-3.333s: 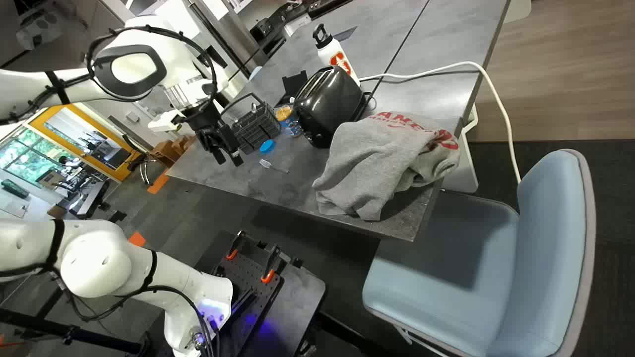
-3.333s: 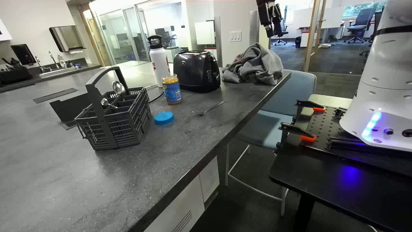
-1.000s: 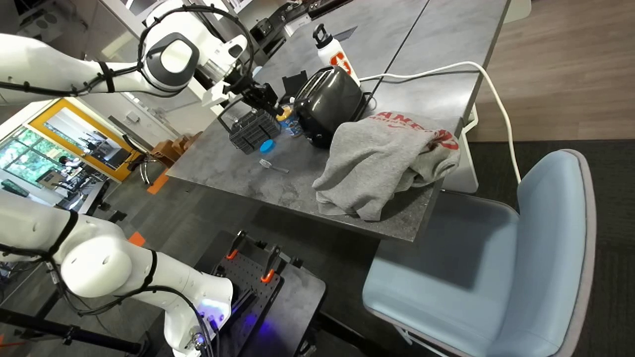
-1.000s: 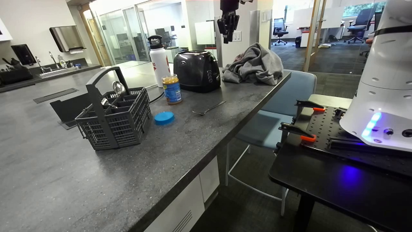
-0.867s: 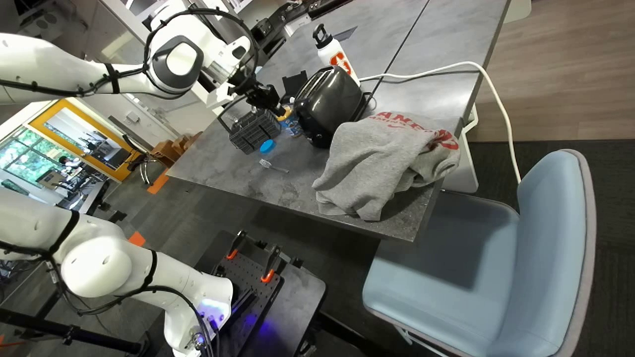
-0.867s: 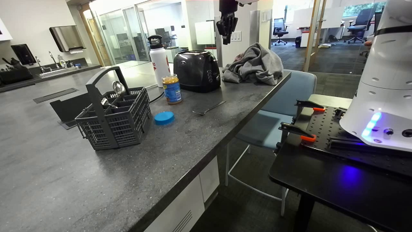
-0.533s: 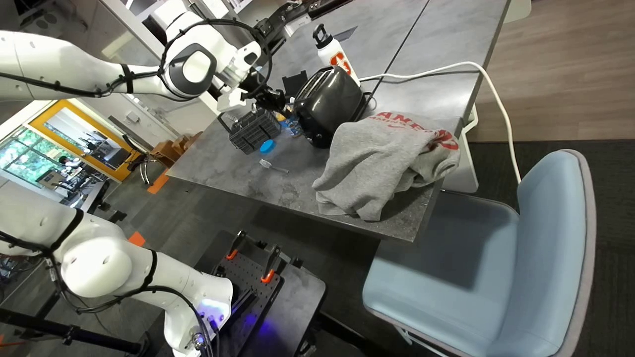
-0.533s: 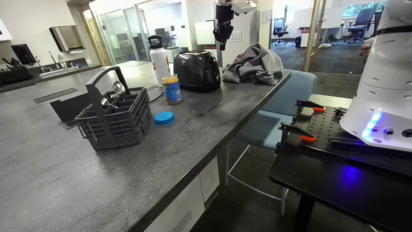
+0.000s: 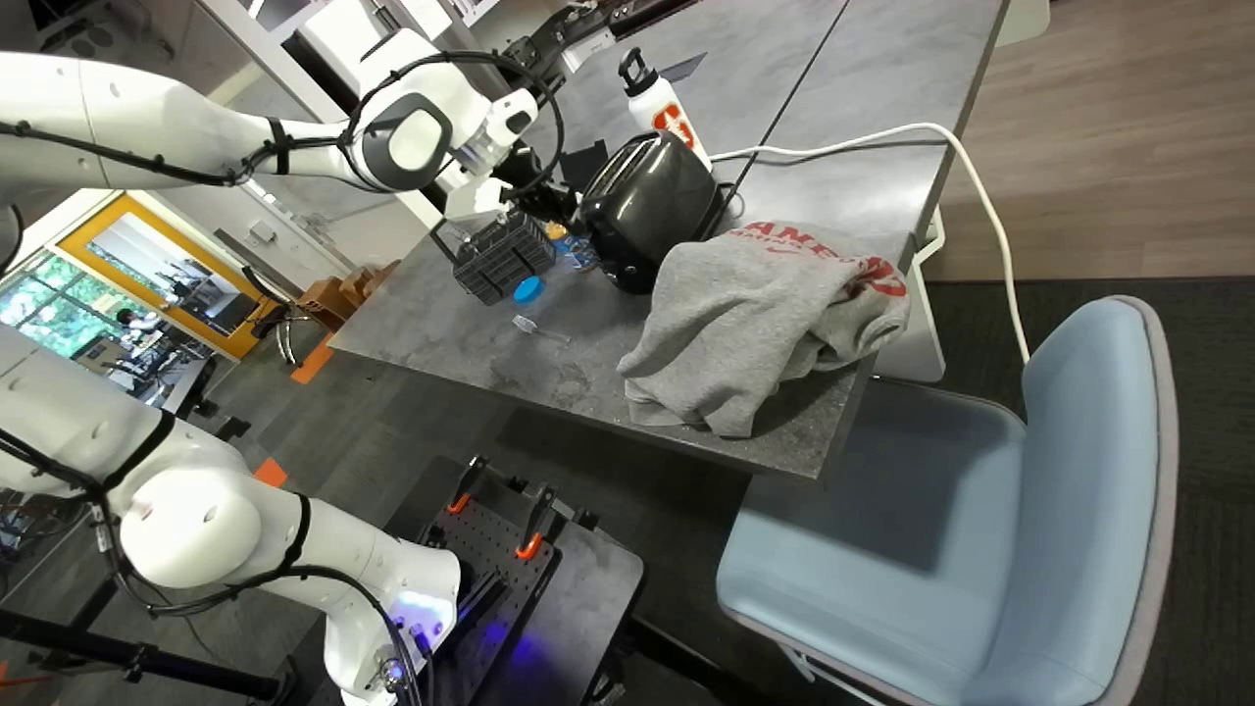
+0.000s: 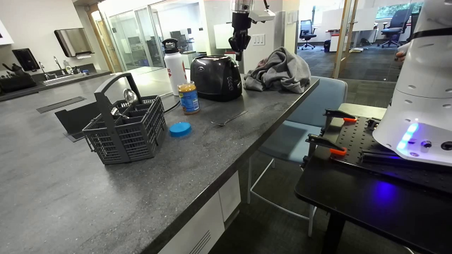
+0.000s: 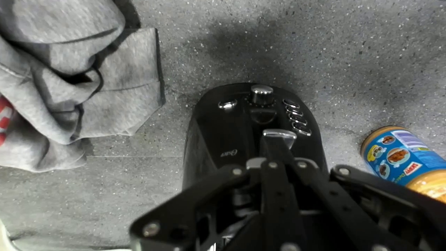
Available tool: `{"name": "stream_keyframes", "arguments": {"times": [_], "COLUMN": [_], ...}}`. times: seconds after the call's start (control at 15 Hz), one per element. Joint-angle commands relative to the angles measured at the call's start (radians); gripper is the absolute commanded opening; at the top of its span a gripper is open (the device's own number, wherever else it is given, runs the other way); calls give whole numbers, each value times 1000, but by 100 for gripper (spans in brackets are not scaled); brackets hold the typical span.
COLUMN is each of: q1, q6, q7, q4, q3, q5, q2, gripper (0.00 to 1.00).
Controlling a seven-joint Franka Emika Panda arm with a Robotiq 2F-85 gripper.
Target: Push the toaster press handle down, then flick it back up
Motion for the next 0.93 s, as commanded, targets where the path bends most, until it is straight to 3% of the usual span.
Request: {"name": "stream_keyframes", "arguments": {"times": [0.0, 0.87], "q1": [-5, -13], "q6": [-2, -10], "q7": [-48, -34], "q4": [40, 76], "q3": [14, 22], "q5": [48, 42], "q2": [36, 137], "gripper": [0, 0]}}
